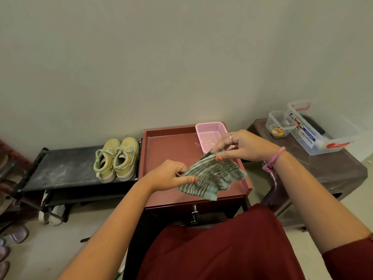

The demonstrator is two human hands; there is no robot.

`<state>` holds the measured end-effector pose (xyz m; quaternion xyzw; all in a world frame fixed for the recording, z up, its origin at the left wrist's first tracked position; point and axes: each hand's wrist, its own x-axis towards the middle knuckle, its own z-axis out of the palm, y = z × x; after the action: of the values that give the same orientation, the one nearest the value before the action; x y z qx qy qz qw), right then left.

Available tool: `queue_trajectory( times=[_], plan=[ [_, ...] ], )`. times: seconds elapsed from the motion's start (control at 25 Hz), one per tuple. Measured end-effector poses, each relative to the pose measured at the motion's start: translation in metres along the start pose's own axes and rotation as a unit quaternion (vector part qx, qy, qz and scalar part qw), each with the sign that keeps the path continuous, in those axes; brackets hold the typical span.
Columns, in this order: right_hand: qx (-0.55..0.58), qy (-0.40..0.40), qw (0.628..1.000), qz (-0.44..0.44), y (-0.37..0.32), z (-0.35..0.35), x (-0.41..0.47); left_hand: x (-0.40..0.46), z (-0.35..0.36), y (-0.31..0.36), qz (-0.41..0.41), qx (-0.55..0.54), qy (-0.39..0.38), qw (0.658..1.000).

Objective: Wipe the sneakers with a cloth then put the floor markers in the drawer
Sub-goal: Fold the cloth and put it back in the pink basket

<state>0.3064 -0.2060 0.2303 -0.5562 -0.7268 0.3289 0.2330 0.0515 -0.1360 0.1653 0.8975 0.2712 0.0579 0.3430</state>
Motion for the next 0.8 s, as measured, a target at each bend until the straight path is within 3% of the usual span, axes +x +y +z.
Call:
queue_trajectory(
  times=[0.24, 0.4, 0.52, 0.6, 0.68, 0.76, 0.8],
  plan=[
    [-0.058, 0.114, 0.991, 0.027, 0.032, -0.004, -0.01, -0.002, 0.001, -0.007, 0.022, 0.034, 0.074, 0.996],
    [-0.109, 0.122, 0.986, -0.009, 0.039, -0.001, -0.009, 0.003, -0.008, -0.003, 0.019, 0.092, 0.101, 0.99],
    [-0.136, 0.117, 0.983, -0.026, 0.039, -0.006, -0.01, -0.004, -0.016, 0.009, -0.01, -0.001, 0.12, 0.993],
    [-0.137, 0.123, 0.982, -0.037, 0.037, -0.007, -0.009, -0.007, -0.02, 0.02, 0.019, -0.008, 0.063, 0.998],
    [-0.085, 0.139, 0.987, -0.017, 0.037, -0.005, -0.007, 0.0, -0.024, 0.032, 0.044, 0.121, -0.033, 0.991],
    [-0.022, 0.139, 0.99, 0.016, 0.039, -0.001, -0.005, 0.01, -0.029, 0.044, 0.013, 0.248, -0.131, 0.96],
    [-0.01, 0.137, 0.99, 0.027, 0.04, 0.002, -0.005, 0.015, -0.032, 0.048, -0.011, 0.263, -0.16, 0.951]
  ],
)
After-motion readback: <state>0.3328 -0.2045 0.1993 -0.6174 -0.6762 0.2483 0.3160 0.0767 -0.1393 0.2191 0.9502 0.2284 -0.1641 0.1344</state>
